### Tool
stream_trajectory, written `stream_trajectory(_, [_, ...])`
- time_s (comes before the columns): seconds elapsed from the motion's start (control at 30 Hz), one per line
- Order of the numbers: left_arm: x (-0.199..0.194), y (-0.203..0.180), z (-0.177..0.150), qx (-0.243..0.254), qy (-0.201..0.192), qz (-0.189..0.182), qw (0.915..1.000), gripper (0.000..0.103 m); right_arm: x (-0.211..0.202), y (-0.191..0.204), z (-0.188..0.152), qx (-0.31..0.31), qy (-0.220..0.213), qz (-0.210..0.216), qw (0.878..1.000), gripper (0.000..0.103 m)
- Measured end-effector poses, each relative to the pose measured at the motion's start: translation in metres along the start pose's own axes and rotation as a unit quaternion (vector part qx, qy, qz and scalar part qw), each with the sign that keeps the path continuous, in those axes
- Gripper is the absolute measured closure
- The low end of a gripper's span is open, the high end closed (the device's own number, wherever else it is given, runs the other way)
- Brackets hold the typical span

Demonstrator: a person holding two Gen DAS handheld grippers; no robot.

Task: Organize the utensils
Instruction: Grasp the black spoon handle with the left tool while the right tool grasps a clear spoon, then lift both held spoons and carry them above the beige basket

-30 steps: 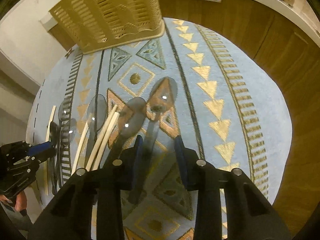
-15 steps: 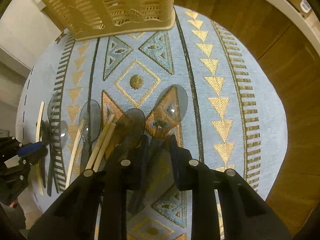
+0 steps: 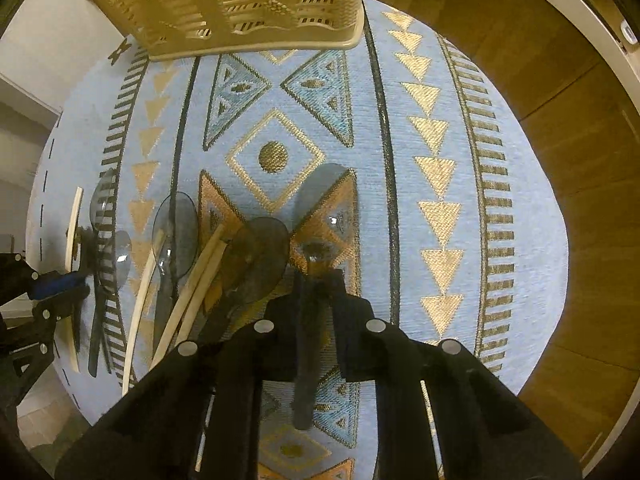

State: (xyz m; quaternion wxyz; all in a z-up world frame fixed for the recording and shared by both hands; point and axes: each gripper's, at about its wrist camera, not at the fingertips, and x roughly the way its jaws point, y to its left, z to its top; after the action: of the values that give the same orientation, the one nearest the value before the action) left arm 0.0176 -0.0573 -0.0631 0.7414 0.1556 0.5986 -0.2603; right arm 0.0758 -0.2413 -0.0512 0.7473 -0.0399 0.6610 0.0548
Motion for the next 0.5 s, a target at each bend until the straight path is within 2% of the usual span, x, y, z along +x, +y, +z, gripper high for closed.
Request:
stream_trajectory(0.23, [-0.021,0.015,-0.009,-0.052,-0.073,-0.041,0.9951,0.098,-0.009,-0.011,-0.020,0.007,-0.038,0.017,0.999,0.093])
stream_trajectory(0.5, [-0.049,0.006,-0.010,-0.070,-0.147,-0.057,0.9850,0.098,-0.042,-0.022,-0.046,0.012,-0.111,0.044,0.993,0.093])
